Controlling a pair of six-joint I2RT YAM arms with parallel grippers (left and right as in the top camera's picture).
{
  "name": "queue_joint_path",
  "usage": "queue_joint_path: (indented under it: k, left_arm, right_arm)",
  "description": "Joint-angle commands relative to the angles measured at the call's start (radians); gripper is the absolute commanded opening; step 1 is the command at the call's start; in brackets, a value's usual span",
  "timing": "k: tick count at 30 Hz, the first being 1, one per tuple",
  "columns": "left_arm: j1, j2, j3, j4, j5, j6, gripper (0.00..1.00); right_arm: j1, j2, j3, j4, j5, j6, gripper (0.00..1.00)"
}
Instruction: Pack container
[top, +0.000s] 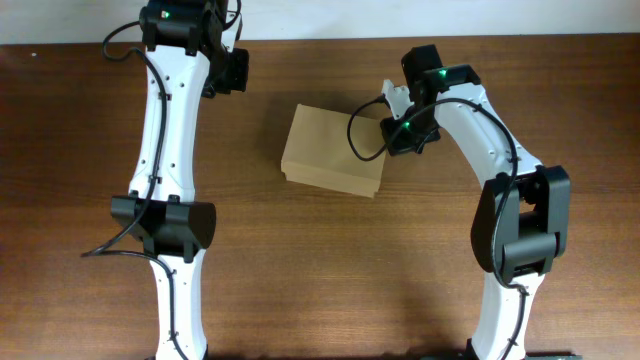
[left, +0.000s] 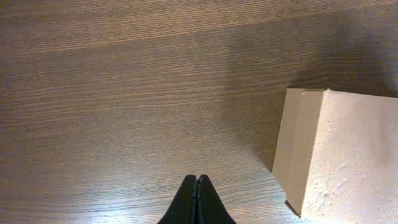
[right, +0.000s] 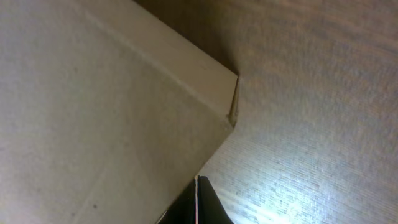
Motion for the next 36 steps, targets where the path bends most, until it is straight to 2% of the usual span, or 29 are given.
queue_joint_path:
  k: [1,9,14,25,28,33,34,36]
  left_arm:
    - [-0.001,-0.008,0.004,0.004,0.011,-0.013,0.02]
    - [-0.001,-0.008,0.004,0.01,0.01,-0.013,0.02]
    - [-0.001,-0.008,0.004,0.018,0.01,-0.013,0.02]
    - [0.006,-0.013,0.005,0.035,-0.047,-0.013,0.05]
    - [0.042,-0.047,0.005,0.014,-0.074,-0.014,0.05]
    - [0.175,-0.142,0.005,0.021,-0.069,-0.026,0.07]
    - [0.201,-0.161,0.005,0.022,-0.069,-0.026,0.09]
    - [0.256,-0.199,0.005,0.029,-0.068,-0.026,0.26]
  right_arm:
    - [0.008,0.007,0.021,0.031,-0.055,-0.01,0.04]
    - [0.009,0.007,0.13,0.049,-0.156,-0.011,0.04]
    - [0.007,0.007,0.229,-0.006,-0.161,-0.01,0.04]
    - [-0.043,0.007,0.729,-0.222,0.235,0.001,0.04]
    - [-0.088,-0.002,0.816,-0.272,0.257,0.002,0.04]
    - [-0.193,-0.05,0.818,-0.286,0.256,0.018,0.04]
    - [-0.214,-0.06,0.818,-0.288,0.256,0.025,0.04]
    - [-0.252,-0.075,0.818,-0.295,0.253,0.053,0.04]
